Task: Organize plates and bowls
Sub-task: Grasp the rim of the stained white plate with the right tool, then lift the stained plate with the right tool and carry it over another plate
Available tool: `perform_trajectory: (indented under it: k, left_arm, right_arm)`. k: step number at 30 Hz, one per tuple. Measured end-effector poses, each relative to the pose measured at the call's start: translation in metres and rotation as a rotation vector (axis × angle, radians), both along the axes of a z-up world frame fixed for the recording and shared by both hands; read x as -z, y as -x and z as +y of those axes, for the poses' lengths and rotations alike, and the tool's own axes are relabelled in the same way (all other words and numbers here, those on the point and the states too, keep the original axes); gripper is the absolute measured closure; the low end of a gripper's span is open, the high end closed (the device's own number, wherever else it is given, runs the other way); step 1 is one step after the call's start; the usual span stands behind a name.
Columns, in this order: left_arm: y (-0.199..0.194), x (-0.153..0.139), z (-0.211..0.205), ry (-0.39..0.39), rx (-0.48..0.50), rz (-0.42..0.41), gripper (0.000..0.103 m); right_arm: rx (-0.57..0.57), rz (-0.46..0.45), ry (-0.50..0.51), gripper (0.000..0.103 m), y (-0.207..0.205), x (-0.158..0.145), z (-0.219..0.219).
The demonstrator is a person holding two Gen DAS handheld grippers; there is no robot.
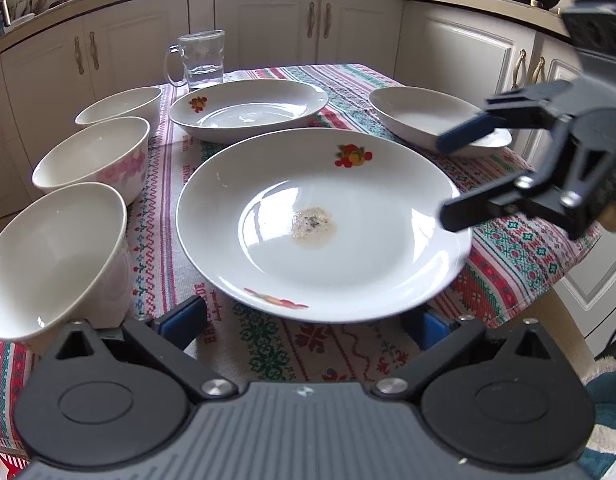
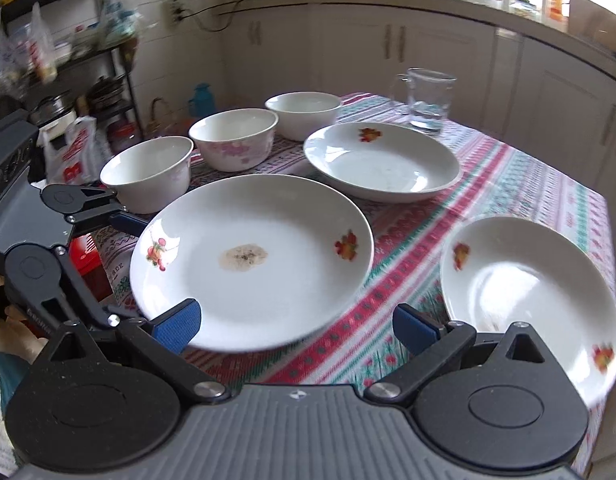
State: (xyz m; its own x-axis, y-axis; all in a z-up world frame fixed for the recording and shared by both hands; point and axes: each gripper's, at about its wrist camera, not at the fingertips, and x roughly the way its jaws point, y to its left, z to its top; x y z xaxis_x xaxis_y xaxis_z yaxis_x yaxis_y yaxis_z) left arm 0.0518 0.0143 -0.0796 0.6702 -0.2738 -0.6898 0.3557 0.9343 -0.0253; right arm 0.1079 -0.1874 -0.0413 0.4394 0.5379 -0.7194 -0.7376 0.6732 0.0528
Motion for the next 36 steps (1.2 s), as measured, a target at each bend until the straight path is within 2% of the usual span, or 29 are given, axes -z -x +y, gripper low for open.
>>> perform_trajectory:
  k: [15, 22, 27, 29, 36]
  left_arm:
    - [-0.002, 0.0, -0.005, 0.005, 0.041, -0.022, 0.001]
    - [0.001, -0.001, -0.007, -0.008, 0.055, -0.039, 0.001]
    - [0.001, 0.0, -0.007, -0.007, 0.061, -0.041, 0.001]
    - [0.001, 0.0, -0.007, -0.004, 0.062, -0.039, 0.001]
    - [-0.001, -0.001, -0.006, -0.001, 0.068, -0.032, 0.001]
  right_arm:
    - [-0.16, 0.12, 0.017, 0.0, -0.079, 0.015, 0.037]
    - [-0.182, 0.182, -0.021, 0.001, -0.096, 0.021, 0.04]
    - [-0.2, 0.218, -0.038, 0.013, -0.103, 0.024, 0.042]
    - [-0.207, 0.227, -0.037, 0.015, -0.104, 0.025, 0.044]
    - [-0.215, 0.248, -0.056, 0.015, -0.105, 0.025, 0.043]
